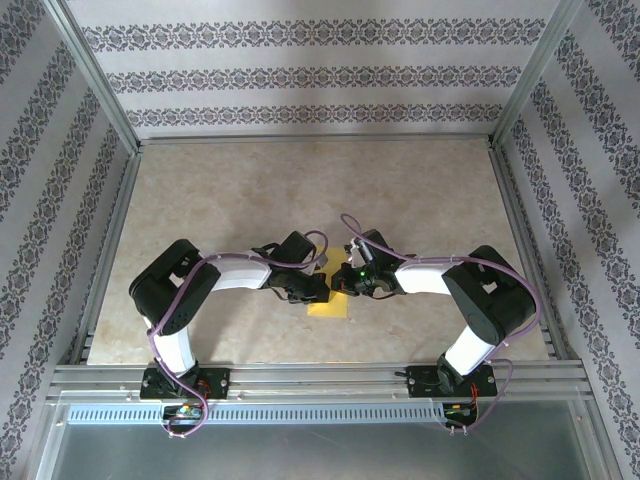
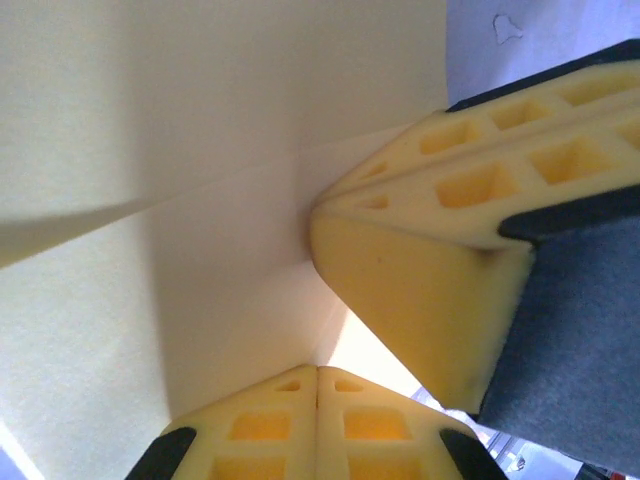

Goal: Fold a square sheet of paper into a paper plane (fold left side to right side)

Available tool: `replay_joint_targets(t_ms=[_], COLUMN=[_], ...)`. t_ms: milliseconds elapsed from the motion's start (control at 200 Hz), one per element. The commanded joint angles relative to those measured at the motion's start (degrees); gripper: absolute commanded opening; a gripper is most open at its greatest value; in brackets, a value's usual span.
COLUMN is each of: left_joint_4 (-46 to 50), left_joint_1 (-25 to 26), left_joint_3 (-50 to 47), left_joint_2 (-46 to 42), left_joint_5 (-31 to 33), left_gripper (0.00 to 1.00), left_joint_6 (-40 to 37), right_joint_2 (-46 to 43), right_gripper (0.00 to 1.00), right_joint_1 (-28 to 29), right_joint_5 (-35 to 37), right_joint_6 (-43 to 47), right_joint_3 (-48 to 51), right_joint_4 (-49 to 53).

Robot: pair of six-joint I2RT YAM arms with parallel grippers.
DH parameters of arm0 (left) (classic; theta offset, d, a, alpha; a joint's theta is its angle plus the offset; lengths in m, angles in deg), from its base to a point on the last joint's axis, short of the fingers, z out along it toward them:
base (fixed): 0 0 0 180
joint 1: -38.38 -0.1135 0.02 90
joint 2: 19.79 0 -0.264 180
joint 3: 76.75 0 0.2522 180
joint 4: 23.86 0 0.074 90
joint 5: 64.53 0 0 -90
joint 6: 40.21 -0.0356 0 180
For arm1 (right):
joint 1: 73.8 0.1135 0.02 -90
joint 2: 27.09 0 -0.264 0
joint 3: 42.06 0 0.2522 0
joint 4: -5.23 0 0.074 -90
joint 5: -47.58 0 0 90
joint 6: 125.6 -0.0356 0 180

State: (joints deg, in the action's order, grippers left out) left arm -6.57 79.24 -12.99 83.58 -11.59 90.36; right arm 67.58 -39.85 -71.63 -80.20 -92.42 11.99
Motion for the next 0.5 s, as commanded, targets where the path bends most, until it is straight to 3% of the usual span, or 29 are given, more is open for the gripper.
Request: replay_joint_targets(t_ms=[0, 495], left_joint_4=[2.53, -1.23], left_joint_1=[-0.39, -0.68], left_joint_3=[-3.42, -13.1], left_joint_2=[-1.25, -6.78], left_joint_5=[1.64, 2.38], left_gripper=[0.05, 0.04], left_joint_6=[-0.47, 3.37], right_joint_2=[2.1, 2.53], right_gripper=[0.0, 0.0], right_joint_1=[-0.27, -0.74], right_joint_5=[1.92, 2.67], right_joint_6=[1.28, 2.37], right_joint_3=[1.0, 1.09], right_joint_4=[3.05, 4.37])
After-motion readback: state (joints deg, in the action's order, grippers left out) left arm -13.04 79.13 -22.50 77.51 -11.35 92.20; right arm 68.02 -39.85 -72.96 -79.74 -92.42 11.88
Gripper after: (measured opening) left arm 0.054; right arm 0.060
